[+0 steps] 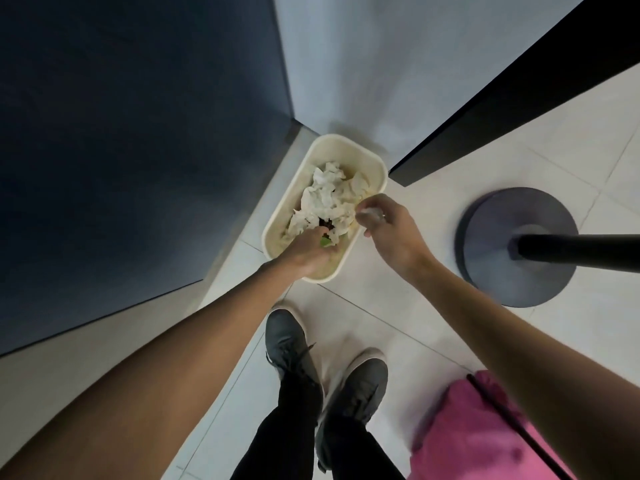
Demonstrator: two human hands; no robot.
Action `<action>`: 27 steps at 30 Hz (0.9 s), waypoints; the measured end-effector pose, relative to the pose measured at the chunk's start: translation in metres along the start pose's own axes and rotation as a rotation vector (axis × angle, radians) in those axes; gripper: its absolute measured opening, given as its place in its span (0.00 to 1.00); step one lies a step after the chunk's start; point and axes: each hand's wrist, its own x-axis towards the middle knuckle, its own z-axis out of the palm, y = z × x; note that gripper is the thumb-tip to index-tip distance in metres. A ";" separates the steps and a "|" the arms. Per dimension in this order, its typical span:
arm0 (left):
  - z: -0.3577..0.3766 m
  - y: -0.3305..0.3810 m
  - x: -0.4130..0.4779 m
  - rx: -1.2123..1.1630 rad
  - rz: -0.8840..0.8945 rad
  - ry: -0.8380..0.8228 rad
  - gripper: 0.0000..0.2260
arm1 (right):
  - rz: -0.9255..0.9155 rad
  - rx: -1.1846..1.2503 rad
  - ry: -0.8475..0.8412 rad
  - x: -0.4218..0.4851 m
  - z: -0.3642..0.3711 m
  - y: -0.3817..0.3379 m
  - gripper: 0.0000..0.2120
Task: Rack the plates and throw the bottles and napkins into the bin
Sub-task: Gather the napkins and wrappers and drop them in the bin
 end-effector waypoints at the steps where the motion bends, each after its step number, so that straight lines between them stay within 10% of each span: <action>1: 0.002 -0.003 0.001 0.002 -0.009 -0.003 0.24 | -0.007 0.002 -0.007 0.006 0.002 0.000 0.05; 10: -0.013 -0.041 -0.028 -0.345 0.060 0.397 0.19 | 0.064 -0.234 -0.210 0.031 0.033 -0.020 0.26; 27: -0.041 0.052 -0.208 -0.565 0.145 0.480 0.13 | -0.285 -0.396 -0.200 -0.121 -0.045 -0.112 0.14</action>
